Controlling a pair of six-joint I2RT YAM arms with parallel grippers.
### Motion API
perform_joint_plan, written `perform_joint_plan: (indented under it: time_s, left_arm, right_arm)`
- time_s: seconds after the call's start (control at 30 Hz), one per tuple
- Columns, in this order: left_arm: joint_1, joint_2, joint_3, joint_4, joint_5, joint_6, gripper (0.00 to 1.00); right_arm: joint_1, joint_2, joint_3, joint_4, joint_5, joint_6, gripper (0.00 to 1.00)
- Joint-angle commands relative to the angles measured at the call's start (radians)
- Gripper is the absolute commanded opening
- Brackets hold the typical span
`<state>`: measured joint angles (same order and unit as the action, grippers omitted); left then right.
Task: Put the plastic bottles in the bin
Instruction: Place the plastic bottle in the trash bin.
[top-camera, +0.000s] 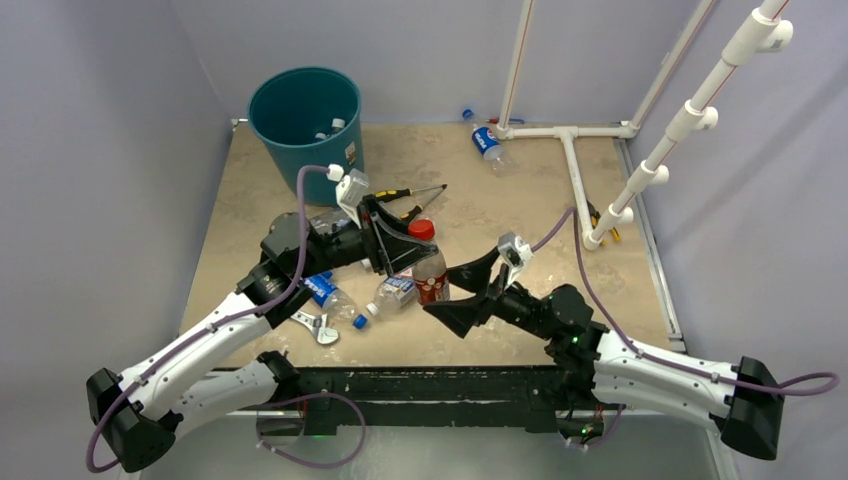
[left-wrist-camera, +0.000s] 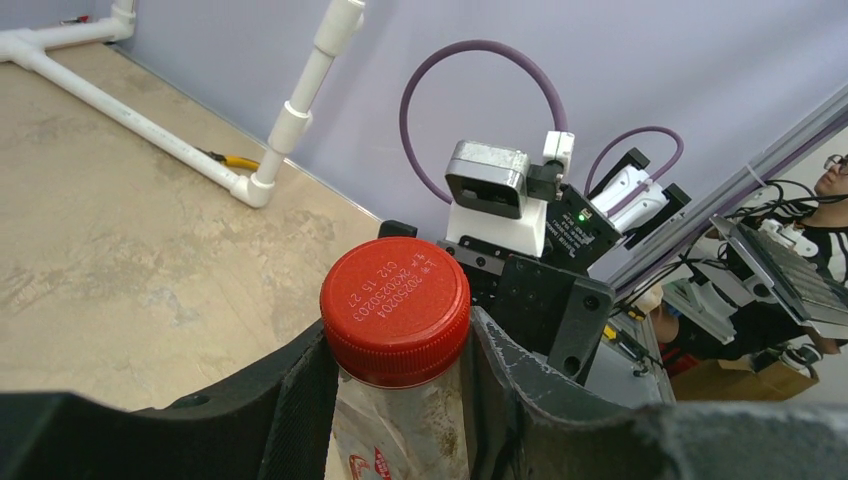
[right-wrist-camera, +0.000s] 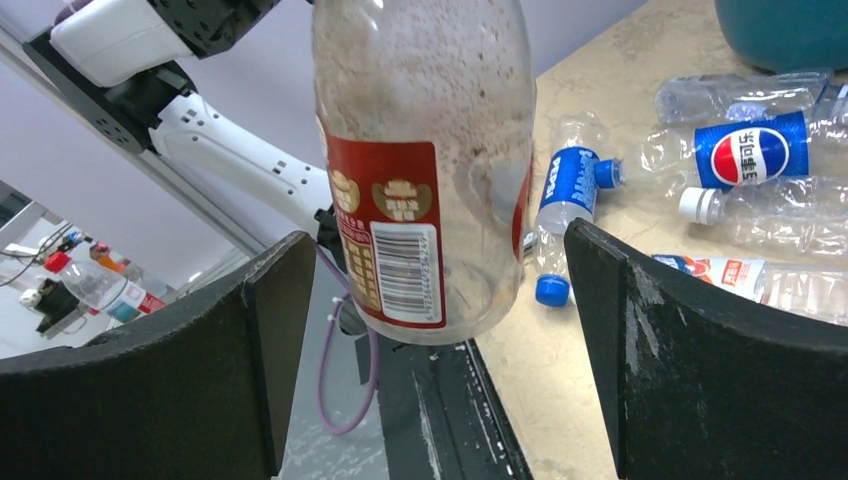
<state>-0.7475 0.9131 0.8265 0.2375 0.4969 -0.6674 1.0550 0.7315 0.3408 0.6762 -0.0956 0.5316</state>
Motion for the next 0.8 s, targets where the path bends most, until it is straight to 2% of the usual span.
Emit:
perform_joint_plan:
  time_s: [0.0,0.13,0.37,0.43,0.5,0.53,0.57,0.7,0.77]
  left_arm:
    - [-0.003,-0.016,0.045,0.038,-0.02,0.019,0.0]
    - [-0.003,0.001,0.022,0.099,-0.001,-0.027,0.0]
    - [-0.004,-0.008,0.013,0.102,-0.006,-0.04,0.0]
    - [-0.005,-0.006,0.013,0.103,-0.009,-0.04,0.05]
    - [-0.005,0.0,0.013,0.109,-0.007,-0.042,0.06]
    - [-0.004,0.003,0.014,0.114,-0.007,-0.041,0.03]
    - [-0.004,0.004,0.016,0.117,-0.01,-0.037,0.0]
    - [-0.004,-0.015,0.074,0.01,-0.118,0.065,0.0]
    - [-0.004,-0.023,0.142,-0.083,-0.22,0.146,0.0]
  right_arm:
    - [0.005,0.021,0.045,0.018,0.013,0.016,0.93]
    - [0.005,0.092,0.073,0.049,0.032,0.02,0.86]
    - [0.005,0.098,0.057,0.117,0.045,0.013,0.61]
    - [0.005,0.094,0.054,0.116,0.049,0.014,0.54]
    - [0.005,0.094,0.053,0.113,0.05,0.014,0.51]
    - [0.005,0.095,0.053,0.11,0.051,0.014,0.51]
    - [0.005,0.096,0.053,0.104,0.053,0.015,0.54]
    - [0.005,0.087,0.08,0.0,0.1,0.024,0.92]
    - [0.005,0.058,0.088,-0.059,0.144,0.023,0.99]
